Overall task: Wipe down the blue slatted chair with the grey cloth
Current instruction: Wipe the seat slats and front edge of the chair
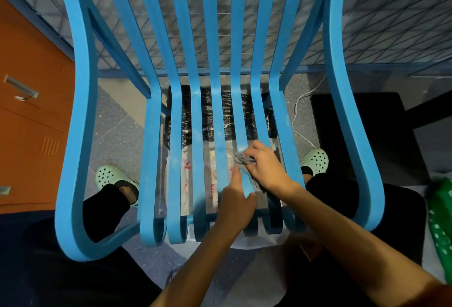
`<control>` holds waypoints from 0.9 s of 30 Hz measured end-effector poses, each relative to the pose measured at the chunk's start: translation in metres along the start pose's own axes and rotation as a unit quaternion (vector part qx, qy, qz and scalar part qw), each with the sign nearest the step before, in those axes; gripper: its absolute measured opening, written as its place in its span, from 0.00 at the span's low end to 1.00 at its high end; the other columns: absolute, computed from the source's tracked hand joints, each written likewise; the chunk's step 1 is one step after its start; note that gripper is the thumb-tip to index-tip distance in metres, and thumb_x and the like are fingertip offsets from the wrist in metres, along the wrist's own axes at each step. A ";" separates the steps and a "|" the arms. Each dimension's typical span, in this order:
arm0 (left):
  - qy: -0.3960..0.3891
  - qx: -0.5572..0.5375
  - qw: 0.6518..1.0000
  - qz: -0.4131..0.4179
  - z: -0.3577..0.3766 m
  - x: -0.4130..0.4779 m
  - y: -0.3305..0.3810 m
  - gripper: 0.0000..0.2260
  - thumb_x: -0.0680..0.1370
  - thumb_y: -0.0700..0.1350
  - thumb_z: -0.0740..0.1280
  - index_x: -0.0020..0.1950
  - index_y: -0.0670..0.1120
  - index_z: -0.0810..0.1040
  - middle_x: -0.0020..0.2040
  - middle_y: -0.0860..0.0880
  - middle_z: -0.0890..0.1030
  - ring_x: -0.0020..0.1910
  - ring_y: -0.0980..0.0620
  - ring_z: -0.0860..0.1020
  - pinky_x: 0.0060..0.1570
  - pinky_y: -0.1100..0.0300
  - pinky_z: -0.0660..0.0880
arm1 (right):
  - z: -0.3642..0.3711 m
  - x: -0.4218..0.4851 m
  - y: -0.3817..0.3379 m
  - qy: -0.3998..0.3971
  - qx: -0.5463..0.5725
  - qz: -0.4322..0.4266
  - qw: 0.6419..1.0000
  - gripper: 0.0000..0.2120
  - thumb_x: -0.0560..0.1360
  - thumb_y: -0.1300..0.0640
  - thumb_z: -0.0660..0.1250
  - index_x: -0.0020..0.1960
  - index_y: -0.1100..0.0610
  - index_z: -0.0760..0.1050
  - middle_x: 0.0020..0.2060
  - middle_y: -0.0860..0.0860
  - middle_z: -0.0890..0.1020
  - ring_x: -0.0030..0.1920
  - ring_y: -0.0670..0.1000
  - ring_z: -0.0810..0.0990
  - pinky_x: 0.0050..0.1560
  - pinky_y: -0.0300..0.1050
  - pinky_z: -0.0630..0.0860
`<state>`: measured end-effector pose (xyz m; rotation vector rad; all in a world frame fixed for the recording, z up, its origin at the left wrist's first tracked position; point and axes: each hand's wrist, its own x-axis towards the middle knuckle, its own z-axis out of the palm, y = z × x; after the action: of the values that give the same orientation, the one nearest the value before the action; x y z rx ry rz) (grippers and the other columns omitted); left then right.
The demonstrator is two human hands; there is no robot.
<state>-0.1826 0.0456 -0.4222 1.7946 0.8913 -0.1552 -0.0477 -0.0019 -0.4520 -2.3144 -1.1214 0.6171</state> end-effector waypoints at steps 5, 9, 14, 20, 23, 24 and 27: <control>-0.010 0.033 0.999 0.023 0.008 0.010 0.004 0.31 0.79 0.47 0.66 0.79 0.47 0.55 0.63 0.44 0.78 0.54 0.46 0.81 0.47 0.64 0.80 | -0.004 0.057 0.010 0.046 -0.015 0.008 0.999 0.06 0.73 0.67 0.69 0.50 0.63 0.81 0.45 0.55 0.73 0.45 0.52 0.74 0.45 0.46 0.71; -0.008 0.052 0.998 0.025 -0.002 0.009 0.009 0.30 0.79 0.42 0.67 0.77 0.49 0.57 0.68 0.48 0.75 0.61 0.46 0.79 0.48 0.76 0.73 | -0.015 0.081 0.019 0.082 -0.002 0.044 0.996 0.08 0.73 0.67 0.70 0.51 0.61 0.81 0.44 0.52 0.73 0.46 0.54 0.76 0.45 0.39 0.67; 0.004 0.005 1.000 0.000 -0.012 0.008 0.010 0.31 0.78 0.36 0.65 0.78 0.47 0.56 0.72 0.45 0.71 0.61 0.47 0.78 0.45 0.65 0.78 | -0.021 0.021 0.010 0.093 0.054 0.035 0.994 0.06 0.73 0.64 0.72 0.49 0.57 0.81 0.44 0.49 0.74 0.43 0.42 0.74 0.45 0.28 0.66; 0.022 -0.024 0.999 -0.033 -0.011 0.013 0.006 0.29 0.81 0.39 0.63 0.79 0.48 0.55 0.73 0.46 0.71 0.69 0.49 0.72 0.57 0.71 0.69 | 0.016 -0.072 -0.002 0.039 0.056 -0.021 0.997 0.01 0.73 0.63 0.72 0.44 0.59 0.80 0.42 0.52 0.76 0.41 0.44 0.74 0.44 0.33 0.70; 0.025 -0.030 0.998 -0.042 -0.012 0.015 0.007 0.29 0.81 0.39 0.62 0.79 0.49 0.55 0.73 0.47 0.70 0.68 0.48 0.74 0.61 0.64 0.72 | 0.019 -0.069 -0.004 0.024 0.066 -0.037 0.997 0.02 0.73 0.62 0.72 0.46 0.59 0.80 0.43 0.51 0.76 0.42 0.41 0.72 0.46 0.28 0.69; 0.032 -0.024 0.998 -0.043 -0.013 0.017 0.007 0.29 0.81 0.39 0.62 0.79 0.49 0.55 0.72 0.46 0.71 0.64 0.47 0.76 0.60 0.61 0.74 | 0.016 -0.061 -0.006 0.025 0.076 -0.031 0.996 0.01 0.75 0.60 0.70 0.45 0.57 0.79 0.42 0.48 0.74 0.41 0.39 0.72 0.45 0.27 0.69; 0.035 -0.029 0.998 -0.047 -0.015 0.024 0.012 0.28 0.80 0.39 0.63 0.78 0.48 0.58 0.67 0.44 0.77 0.53 0.51 0.79 0.52 0.63 0.77 | 0.009 -0.025 0.000 0.010 0.051 -0.016 0.999 0.06 0.75 0.57 0.64 0.43 0.56 0.79 0.41 0.46 0.69 0.38 0.43 0.71 0.40 0.31 0.65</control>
<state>-0.1627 0.0688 -0.4188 1.7145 1.0213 -0.1254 -0.0669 -0.0205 -0.4546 -2.2076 -1.0907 0.6237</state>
